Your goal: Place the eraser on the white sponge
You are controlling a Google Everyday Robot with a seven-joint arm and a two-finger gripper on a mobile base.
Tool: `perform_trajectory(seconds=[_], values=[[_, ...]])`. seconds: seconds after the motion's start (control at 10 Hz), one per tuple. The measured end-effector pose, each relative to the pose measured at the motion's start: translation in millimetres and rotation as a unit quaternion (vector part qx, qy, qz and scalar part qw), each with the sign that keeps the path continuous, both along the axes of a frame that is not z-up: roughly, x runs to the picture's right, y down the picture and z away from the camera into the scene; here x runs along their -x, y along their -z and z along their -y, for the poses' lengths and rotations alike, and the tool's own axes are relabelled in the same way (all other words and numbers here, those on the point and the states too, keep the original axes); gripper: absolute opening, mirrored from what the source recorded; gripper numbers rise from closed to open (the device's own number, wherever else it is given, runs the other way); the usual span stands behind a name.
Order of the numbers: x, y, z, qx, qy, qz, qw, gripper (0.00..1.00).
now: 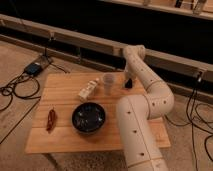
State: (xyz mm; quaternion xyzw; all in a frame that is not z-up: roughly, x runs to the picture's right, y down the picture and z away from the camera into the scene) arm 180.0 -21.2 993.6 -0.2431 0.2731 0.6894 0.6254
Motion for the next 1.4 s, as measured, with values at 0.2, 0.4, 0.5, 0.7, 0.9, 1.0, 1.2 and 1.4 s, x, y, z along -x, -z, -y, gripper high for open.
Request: perform_trajectory(seconds=[0.2,0.4,0.5,0.7,0.9,1.0,1.2,1.4], values=[[2,10.1,0,0.008,0.004,0.010,0.9999,0.00],[3,19.5,2,0.004,0.006,0.016,0.9998,0.00],[3,25.0,1,0.002,0.010,0.020,0.9998,0.00],[4,43.5,-6,-0.004,0.012,0.022,0.9997,0.00],[2,67.0,-26,-0.007,0.009,0.018,0.9998,0.00],[0,84.1,-44,-0.009,0.004,0.013,0.9999,0.00],[-5,111.1,-75,-0.012,-0.008,0.002,0.9999,0.00],[-12,128.0,-101,-0.013,-0.017,-0.007,0.9997,0.00]])
